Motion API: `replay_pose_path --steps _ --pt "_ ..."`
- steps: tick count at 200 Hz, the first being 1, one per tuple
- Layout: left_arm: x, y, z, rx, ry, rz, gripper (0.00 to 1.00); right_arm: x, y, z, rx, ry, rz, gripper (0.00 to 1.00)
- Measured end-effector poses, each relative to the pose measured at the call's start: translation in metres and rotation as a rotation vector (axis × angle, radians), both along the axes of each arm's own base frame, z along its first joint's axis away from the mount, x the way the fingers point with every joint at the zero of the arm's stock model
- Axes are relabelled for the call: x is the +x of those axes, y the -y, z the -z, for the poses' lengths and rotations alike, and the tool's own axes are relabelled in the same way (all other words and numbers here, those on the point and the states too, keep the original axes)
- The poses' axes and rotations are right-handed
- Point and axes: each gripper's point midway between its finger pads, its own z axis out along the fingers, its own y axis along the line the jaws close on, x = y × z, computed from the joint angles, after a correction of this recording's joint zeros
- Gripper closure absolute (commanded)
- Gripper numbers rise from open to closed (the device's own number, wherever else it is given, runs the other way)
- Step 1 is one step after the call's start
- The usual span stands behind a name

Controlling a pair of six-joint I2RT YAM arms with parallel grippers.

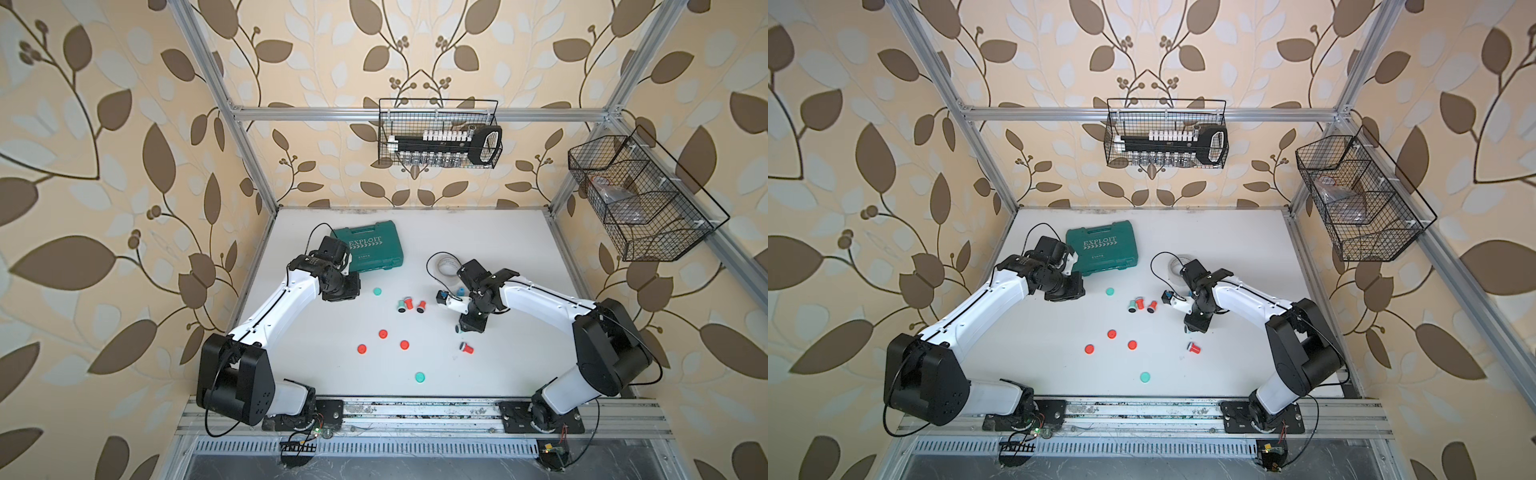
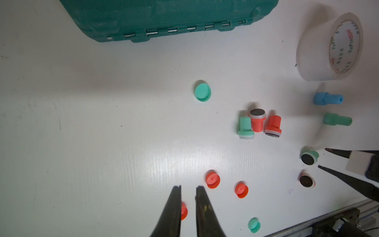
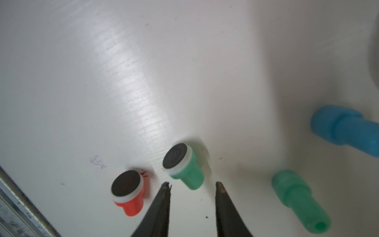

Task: Close the stamp cap
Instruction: Pick up the stamp from the center of the board.

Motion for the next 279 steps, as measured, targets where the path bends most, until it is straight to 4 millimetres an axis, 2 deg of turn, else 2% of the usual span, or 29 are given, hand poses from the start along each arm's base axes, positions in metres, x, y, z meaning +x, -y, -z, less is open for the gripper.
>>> replay_pose_path --steps 34,105,170,213,247,279 --pt "0.0 0.0 0.0 -0.001 -0.002 0.001 0.83 -0.007 -0.002 0.004 -0.01 -0.007 -0.054 0.69" --pt "0.0 0.0 0.002 0.0 -0.007 0.001 0.83 -0.009 0.002 0.012 -0.038 -0.019 -0.083 0.69" --pt "-0.001 0.003 0.003 -0.012 -0.015 0.006 0.83 -0.005 0.003 0.027 -0.059 -0.035 -0.083 0.73" --pt "-0.001 0.003 0.003 -0.012 -0.015 0.007 0.83 0.0 0.003 0.027 -0.051 -0.021 -0.071 0.72" --pt "-0.001 0.003 0.003 -0.012 -0.015 0.007 0.83 0.003 0.002 0.028 -0.045 -0.014 -0.06 0.76" --pt "-0.001 0.003 0.003 -0.014 -0.015 0.007 0.81 0.005 0.001 0.027 -0.041 -0.01 -0.049 0.84"
